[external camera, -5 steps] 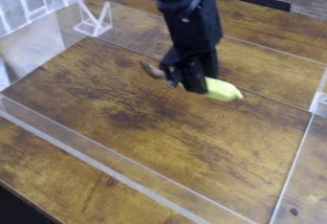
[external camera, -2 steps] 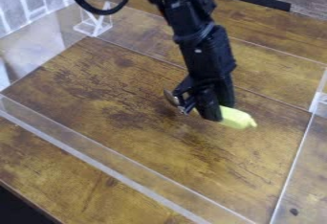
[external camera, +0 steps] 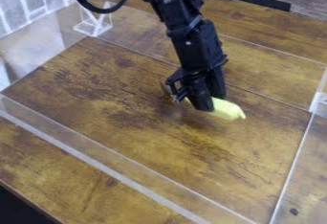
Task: Move the green spoon to the right
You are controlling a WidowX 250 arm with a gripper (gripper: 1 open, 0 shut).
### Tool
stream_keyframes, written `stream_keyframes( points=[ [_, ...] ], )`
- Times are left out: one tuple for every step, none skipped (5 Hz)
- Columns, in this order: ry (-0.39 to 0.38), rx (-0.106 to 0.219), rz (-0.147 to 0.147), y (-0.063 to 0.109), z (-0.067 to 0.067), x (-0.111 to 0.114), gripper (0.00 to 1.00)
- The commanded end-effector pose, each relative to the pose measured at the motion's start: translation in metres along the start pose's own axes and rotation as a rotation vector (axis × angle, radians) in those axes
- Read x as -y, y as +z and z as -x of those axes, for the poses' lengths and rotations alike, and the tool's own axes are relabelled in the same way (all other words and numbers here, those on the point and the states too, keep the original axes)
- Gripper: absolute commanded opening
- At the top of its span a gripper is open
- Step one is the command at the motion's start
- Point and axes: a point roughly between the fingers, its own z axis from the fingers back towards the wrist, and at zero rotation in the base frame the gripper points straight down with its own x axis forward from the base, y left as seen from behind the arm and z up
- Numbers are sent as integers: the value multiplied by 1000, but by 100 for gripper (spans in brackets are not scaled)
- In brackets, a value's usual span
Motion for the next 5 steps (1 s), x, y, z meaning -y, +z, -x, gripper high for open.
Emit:
stream_keyframes(
  points=[
    [-45,28,-28,20,-4,-9,0],
    [-56,53,15,6,-3,-12,0],
    [-74,79,72,-6,-3,-15,0],
    [-59,87,109,3,-9,-15,0],
    [-32,89,131,11,-15,-16,0]
  ],
)
